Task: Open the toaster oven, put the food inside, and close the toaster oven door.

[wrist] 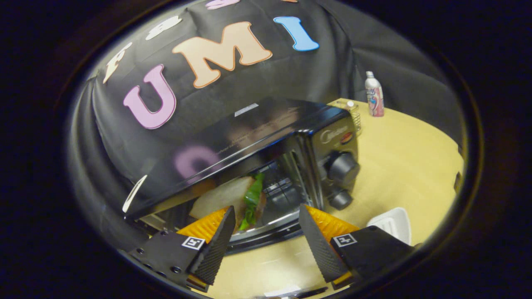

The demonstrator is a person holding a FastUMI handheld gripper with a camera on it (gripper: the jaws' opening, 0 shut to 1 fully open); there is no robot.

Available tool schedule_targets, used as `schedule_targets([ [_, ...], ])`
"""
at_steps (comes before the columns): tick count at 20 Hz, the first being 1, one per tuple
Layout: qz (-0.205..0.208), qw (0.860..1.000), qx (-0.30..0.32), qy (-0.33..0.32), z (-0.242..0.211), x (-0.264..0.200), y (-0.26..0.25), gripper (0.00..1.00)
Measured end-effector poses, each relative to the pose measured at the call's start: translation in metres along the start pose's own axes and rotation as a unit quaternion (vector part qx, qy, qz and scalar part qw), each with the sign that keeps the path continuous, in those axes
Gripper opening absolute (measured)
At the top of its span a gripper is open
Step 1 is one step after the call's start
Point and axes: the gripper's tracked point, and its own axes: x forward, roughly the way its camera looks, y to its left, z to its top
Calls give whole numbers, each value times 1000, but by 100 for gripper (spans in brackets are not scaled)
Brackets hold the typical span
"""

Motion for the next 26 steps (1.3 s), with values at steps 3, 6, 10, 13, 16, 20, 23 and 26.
schedule_targets([
  [3,-10,999,-35,5,-8,-38,-11,96],
  [6,-13,997,-70,31,-21,-75,-17,96],
  [10,-5,991,-111,80,-54,-109,-24,96],
  [13,6,983,-136,127,-92,-124,-28,96],
  [16,16,976,-145,164,-115,-128,-31,95],
  [20,-1,962,-174,211,-145,-120,-47,95],
  [23,-21,955,-195,223,-156,-105,-59,95],
  [26,-25,951,-208,225,-157,-96,-62,95],
])
